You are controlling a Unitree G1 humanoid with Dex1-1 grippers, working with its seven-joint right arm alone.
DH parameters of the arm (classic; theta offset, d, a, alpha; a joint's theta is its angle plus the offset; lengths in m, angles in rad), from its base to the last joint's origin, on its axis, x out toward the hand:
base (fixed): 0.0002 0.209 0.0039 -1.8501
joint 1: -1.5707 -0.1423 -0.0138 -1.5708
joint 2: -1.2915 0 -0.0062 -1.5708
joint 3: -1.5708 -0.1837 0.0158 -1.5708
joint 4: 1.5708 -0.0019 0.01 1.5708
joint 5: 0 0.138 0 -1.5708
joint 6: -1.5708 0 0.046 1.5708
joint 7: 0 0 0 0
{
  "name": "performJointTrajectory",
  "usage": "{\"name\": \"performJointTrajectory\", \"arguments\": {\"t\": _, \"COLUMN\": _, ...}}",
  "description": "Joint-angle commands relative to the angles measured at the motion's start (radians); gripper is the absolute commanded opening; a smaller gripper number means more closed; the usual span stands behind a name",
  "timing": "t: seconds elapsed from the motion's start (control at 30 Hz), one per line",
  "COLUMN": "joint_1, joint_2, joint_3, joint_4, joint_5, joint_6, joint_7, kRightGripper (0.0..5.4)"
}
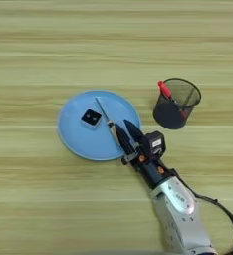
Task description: Move the objects on the table
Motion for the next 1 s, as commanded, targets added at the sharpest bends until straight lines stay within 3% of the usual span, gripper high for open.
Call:
{"name": "performJointTrajectory", "arguments": {"t": 0.03, "joint_1": -0.047, "joint_2": 0.007, "joint_3": -0.005, "joint_4": -0.037, "joint_5": -0.006, "joint_6": -0.006, "joint_7": -0.008, "kRightGripper": 2.04}}
{"name": "performJointTrajectory", "arguments": {"t": 0.2, "joint_1": -0.051, "joint_2": 0.001, "joint_3": -0.01, "joint_4": -0.062, "joint_5": -0.025, "joint_6": -0.02, "joint_7": -0.016, "kRightGripper": 2.71}}
{"name": "performJointTrajectory", "arguments": {"t": 0.43, "joint_1": -0.031, "joint_2": -0.044, "joint_3": -0.043, "joint_4": -0.24, "joint_5": -0.096, "joint_6": -0.05, "joint_7": -0.063, "kRightGripper": 3.73}}
{"name": "performJointTrajectory", "arguments": {"t": 0.8, "joint_1": -0.061, "joint_2": -0.092, "joint_3": -0.136, "joint_4": -0.342, "joint_5": -0.162, "joint_6": -0.017, "joint_7": -0.162, "kRightGripper": 5.34}}
{"name": "performJointTrajectory", "arguments": {"t": 1.0, "joint_1": -0.121, "joint_2": -0.106, "joint_3": -0.183, "joint_4": -0.315, "joint_5": -0.2, "joint_6": 0.043, "joint_7": -0.226, "kRightGripper": 5.39}}
